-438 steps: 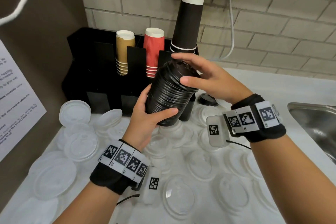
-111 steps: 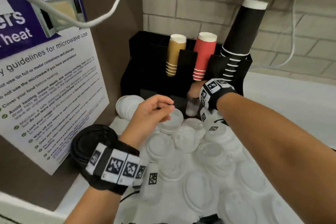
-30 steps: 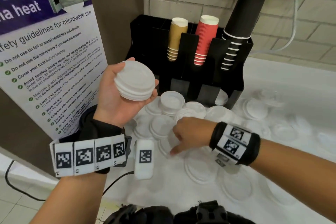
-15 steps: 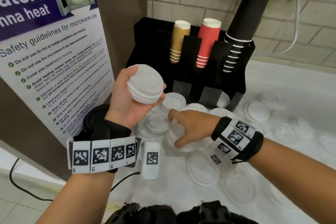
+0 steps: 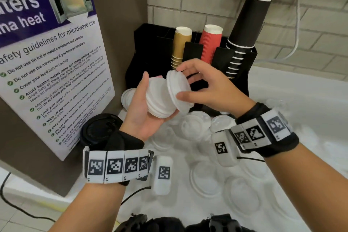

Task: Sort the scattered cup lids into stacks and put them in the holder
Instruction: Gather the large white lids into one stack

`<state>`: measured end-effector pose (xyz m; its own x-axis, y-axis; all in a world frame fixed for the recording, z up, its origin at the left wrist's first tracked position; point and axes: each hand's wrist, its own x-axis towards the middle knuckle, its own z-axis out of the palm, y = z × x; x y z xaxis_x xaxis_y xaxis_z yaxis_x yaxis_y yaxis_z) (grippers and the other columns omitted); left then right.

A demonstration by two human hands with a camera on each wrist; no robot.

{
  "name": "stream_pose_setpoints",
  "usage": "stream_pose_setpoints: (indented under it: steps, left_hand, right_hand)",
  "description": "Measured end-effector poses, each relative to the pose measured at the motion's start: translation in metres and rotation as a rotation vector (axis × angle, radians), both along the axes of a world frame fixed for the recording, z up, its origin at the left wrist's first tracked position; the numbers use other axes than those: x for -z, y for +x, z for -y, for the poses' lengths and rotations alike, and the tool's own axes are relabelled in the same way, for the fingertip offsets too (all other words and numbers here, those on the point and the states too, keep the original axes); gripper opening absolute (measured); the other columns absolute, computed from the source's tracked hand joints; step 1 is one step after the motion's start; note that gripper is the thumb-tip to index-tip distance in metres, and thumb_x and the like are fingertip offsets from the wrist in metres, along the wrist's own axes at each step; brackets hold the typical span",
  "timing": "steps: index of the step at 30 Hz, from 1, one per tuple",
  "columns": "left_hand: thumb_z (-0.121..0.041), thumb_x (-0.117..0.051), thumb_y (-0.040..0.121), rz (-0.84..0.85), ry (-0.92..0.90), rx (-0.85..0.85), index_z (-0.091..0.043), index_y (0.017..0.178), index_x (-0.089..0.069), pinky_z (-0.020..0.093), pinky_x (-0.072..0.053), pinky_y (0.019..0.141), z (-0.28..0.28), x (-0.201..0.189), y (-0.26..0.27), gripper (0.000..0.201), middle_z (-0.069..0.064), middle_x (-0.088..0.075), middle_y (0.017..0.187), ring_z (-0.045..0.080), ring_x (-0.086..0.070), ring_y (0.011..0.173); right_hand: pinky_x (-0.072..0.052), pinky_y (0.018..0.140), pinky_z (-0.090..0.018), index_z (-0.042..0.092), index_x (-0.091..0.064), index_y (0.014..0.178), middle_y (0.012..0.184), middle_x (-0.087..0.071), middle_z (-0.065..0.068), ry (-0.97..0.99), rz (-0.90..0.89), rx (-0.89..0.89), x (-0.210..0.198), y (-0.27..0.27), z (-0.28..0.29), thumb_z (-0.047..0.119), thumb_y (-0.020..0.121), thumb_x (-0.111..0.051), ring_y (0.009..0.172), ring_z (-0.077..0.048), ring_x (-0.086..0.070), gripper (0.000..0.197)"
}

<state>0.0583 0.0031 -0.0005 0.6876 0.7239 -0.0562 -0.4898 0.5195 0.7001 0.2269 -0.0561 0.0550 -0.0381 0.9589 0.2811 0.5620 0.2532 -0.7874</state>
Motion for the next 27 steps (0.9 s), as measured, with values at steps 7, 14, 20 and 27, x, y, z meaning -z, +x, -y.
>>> stream_pose_setpoints:
  steps: [7, 14, 20, 27]
  left_hand:
    - [-0.073, -0.024, 0.092, 0.047, -0.030, 0.057, -0.018, 0.138, -0.049, 0.046, -0.056, 0.087, 0.001, -0.002, 0.005, 0.076, 0.009, -0.063, 0.133, 0.029, -0.062, 0.120]
    - [-0.071, -0.028, 0.092, 0.032, -0.004, 0.036, -0.022, 0.127, -0.058, 0.048, -0.056, 0.088, 0.000, 0.000, 0.006, 0.067, 0.003, -0.069, 0.123, 0.025, -0.065, 0.115]
    - [-0.071, -0.035, 0.090, 0.079, -0.048, 0.039, -0.022, 0.114, -0.070, 0.048, -0.057, 0.082, 0.000, 0.002, 0.006, 0.065, 0.006, -0.069, 0.121, 0.026, -0.067, 0.112]
    - [-0.036, -0.053, 0.083, 0.038, -0.015, -0.024, -0.015, 0.117, -0.060, 0.039, -0.049, 0.080, -0.003, 0.005, -0.002, 0.041, 0.011, -0.065, 0.114, 0.026, -0.061, 0.107]
  right_hand:
    - [-0.055, 0.082, -0.032, 0.022, -0.058, 0.120, 0.114, -0.056, 0.003, 0.062, 0.190, 0.005, 0.007, -0.020, -0.007, 0.033, 0.071, -0.082, 0.103, -0.012, -0.057, 0.057]
    - [-0.053, 0.083, -0.021, 0.023, -0.059, 0.123, 0.119, -0.056, 0.004, 0.041, 0.266, -0.035, -0.002, -0.022, -0.013, 0.028, 0.072, -0.081, 0.103, -0.009, -0.057, 0.056]
    - [-0.047, 0.080, -0.014, 0.025, -0.059, 0.124, 0.120, -0.056, 0.006, 0.046, 0.300, -0.049, -0.001, -0.025, -0.017, 0.031, 0.072, -0.082, 0.103, -0.007, -0.055, 0.057]
    - [-0.053, 0.089, -0.023, 0.022, -0.051, 0.130, 0.129, -0.055, 0.005, -0.095, 0.111, -0.102, 0.003, -0.019, -0.017, 0.033, 0.079, -0.075, 0.115, -0.006, -0.056, 0.057]
